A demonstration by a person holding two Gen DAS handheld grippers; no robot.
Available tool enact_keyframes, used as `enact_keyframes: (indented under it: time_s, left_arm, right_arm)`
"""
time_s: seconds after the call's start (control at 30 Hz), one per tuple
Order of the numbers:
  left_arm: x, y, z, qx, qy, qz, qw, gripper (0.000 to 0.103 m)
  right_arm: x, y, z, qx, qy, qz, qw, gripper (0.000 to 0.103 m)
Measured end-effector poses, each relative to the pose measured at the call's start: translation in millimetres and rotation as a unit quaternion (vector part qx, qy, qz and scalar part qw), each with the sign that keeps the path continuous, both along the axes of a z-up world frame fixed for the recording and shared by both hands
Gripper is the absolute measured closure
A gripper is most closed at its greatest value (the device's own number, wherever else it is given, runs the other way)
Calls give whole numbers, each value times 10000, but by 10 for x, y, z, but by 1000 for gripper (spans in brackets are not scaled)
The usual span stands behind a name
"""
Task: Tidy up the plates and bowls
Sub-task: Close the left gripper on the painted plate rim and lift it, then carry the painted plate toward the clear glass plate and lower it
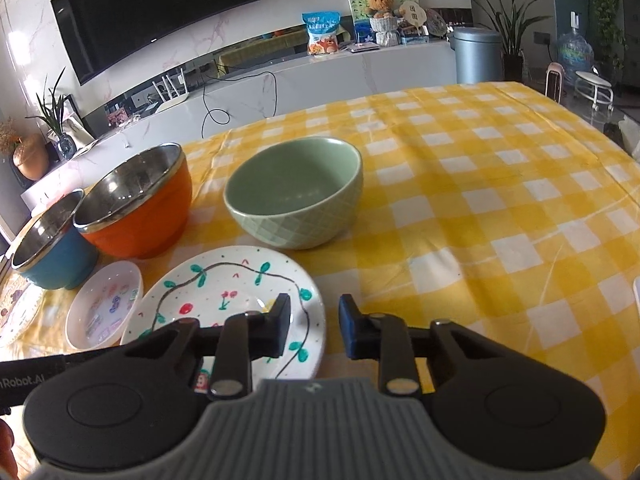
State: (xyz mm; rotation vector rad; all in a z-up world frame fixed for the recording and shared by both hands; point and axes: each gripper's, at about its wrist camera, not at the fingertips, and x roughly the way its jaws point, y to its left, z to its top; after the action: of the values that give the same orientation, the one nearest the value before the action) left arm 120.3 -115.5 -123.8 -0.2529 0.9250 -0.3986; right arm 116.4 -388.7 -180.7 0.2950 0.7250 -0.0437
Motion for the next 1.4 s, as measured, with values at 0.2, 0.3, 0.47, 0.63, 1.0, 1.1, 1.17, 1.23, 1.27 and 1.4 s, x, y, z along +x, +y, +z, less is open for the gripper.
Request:
enact_keyframes:
  time_s: [0.2, 0.3, 0.47, 0.63, 1.0, 1.1, 1.17, 1.23, 1.27, 1.4]
  left_arm:
    - [42, 14, -15, 15, -7, 45, 10000, 86]
    - [63, 40, -12, -18, 30, 46, 10000, 88]
    - [27, 66, 30, 72, -69, 3, 10000, 88]
    - [-79, 159, 113, 94, -107, -60, 9999, 88]
    - [-414, 666, 232, 144, -134, 209, 9996, 88]
    - [-496, 906, 272, 154, -167, 414, 9989, 88]
    - [-554, 1079, 295, 163, -176, 538, 9983, 88]
    - [-611, 1247, 302, 143, -159, 698, 9973, 88]
    - [-639, 1330, 301, 153, -165, 771, 9968, 88]
    - [-706, 1603, 298, 283, -179, 1014, 9943, 88]
  right_arm:
    - [28, -25, -37, 195, -52, 34, 9998, 87]
    - [30, -7, -38, 177, -63, -5, 9998, 87]
    - [-2, 13, -26, 198, -20, -19, 9998, 89]
    - [-141, 56, 23, 258, 41, 11, 9997, 89]
    - [-470, 463, 150, 444, 38, 336, 9984, 91]
    - [-494, 672, 152, 552, 83, 506, 9972, 91]
    - [-514, 836, 166, 565, 92, 649, 9962, 91]
    - [-535, 1006, 179, 577, 102, 803, 9950, 91]
    - [-538, 1088, 180, 586, 116, 880, 9943, 91]
    - [-534, 1412, 167, 626, 190, 1150, 9912, 91]
